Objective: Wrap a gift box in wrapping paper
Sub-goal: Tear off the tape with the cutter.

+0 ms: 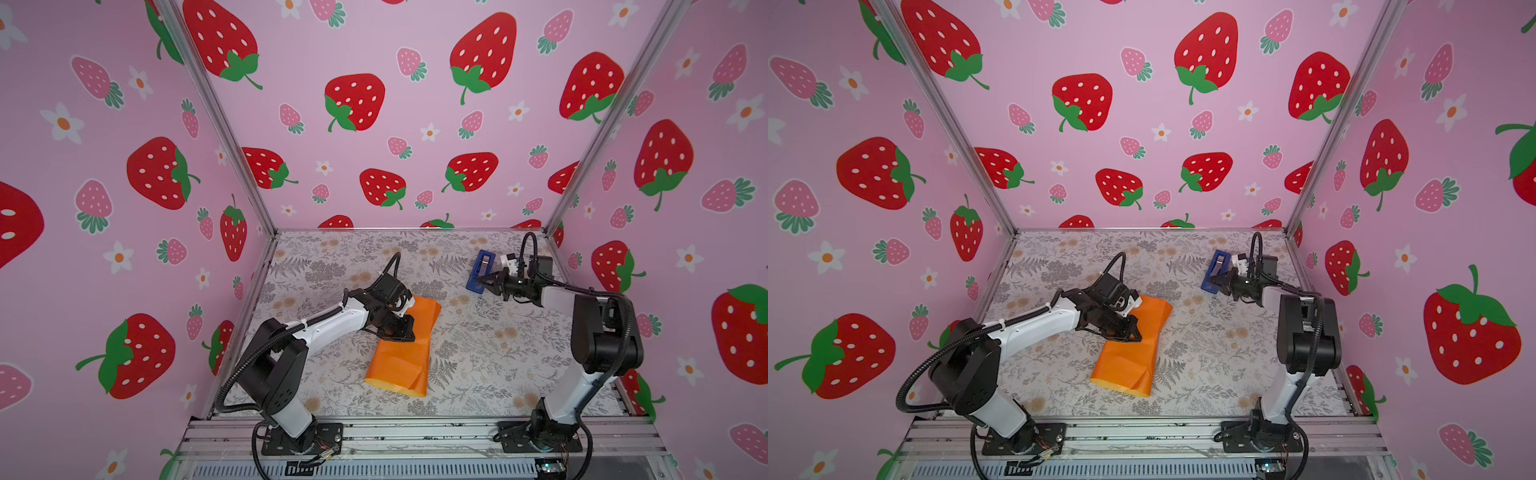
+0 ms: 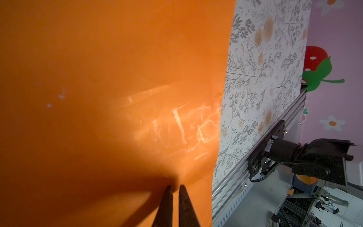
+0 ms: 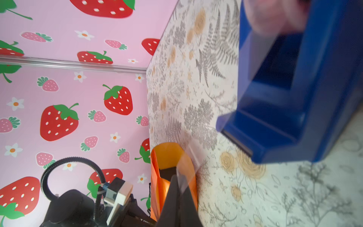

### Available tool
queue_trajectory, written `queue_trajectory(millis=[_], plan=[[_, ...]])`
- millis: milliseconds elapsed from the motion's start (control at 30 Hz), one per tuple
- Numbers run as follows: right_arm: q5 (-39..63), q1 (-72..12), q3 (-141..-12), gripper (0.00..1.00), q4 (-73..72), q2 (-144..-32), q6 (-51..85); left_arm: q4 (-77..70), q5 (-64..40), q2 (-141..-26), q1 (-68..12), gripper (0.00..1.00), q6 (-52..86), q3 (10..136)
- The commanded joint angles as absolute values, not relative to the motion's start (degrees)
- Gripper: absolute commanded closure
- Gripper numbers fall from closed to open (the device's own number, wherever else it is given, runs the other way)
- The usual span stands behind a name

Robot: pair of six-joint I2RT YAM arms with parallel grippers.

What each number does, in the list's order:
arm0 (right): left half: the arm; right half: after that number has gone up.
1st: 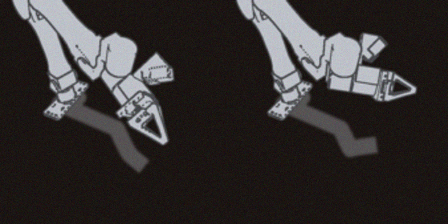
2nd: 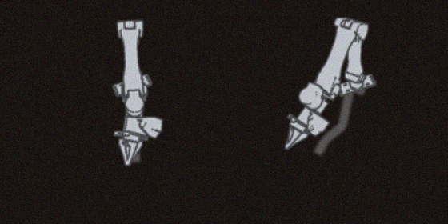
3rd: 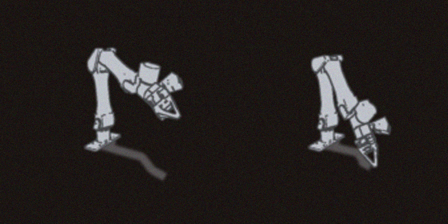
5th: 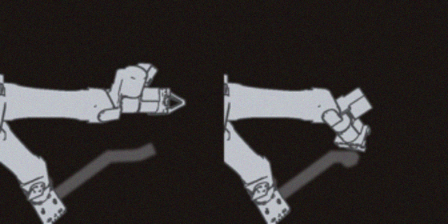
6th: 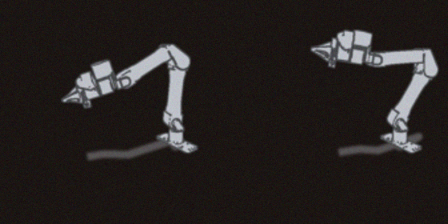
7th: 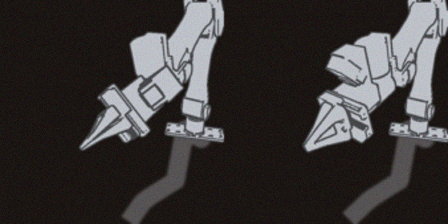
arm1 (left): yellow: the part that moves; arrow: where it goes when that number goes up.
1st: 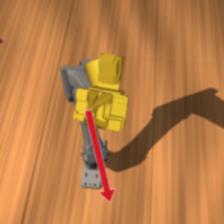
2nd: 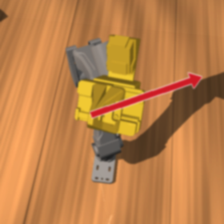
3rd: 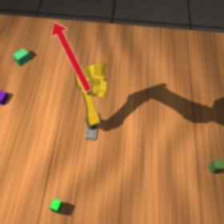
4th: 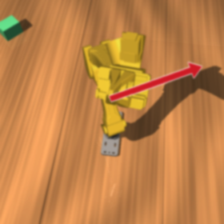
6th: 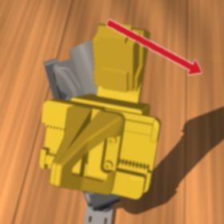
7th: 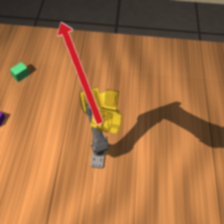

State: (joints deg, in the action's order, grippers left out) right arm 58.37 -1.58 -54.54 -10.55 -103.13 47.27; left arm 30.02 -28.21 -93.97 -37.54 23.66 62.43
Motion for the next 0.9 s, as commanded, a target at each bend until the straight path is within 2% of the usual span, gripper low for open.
queue_trajectory(millis=[0, 267, 500, 667, 867], plan=[[59.08, -3.27, -52.12, 1.00, -9.73, -101.87, 45.32, 35.16, -26.63, -96.94, -37.89, 0.89, 23.12, 61.44], [54.71, -4.14, -52.65, 1.00, -5.79, -106.22, 40.77, 35.24, -26.67, -97.07, -37.88, 0.89, 23.20, 61.32], [41.47, -4.37, -55.80, 1.00, 6.39, -110.29, 32.35, 35.23, -27.05, -97.54, -37.89, 0.89, 23.21, 61.49], [34.51, -3.78, -53.94, 1.00, 10.15, -108.32, 29.76, 35.47, -27.36, -97.74, -37.93, 0.89, 23.09, 61.70], [34.84, -3.73, -53.52, 1.00, 12.52, -102.46, 28.39, 35.58, -27.88, -97.92, -37.88, 0.89, 22.88, 61.75]])
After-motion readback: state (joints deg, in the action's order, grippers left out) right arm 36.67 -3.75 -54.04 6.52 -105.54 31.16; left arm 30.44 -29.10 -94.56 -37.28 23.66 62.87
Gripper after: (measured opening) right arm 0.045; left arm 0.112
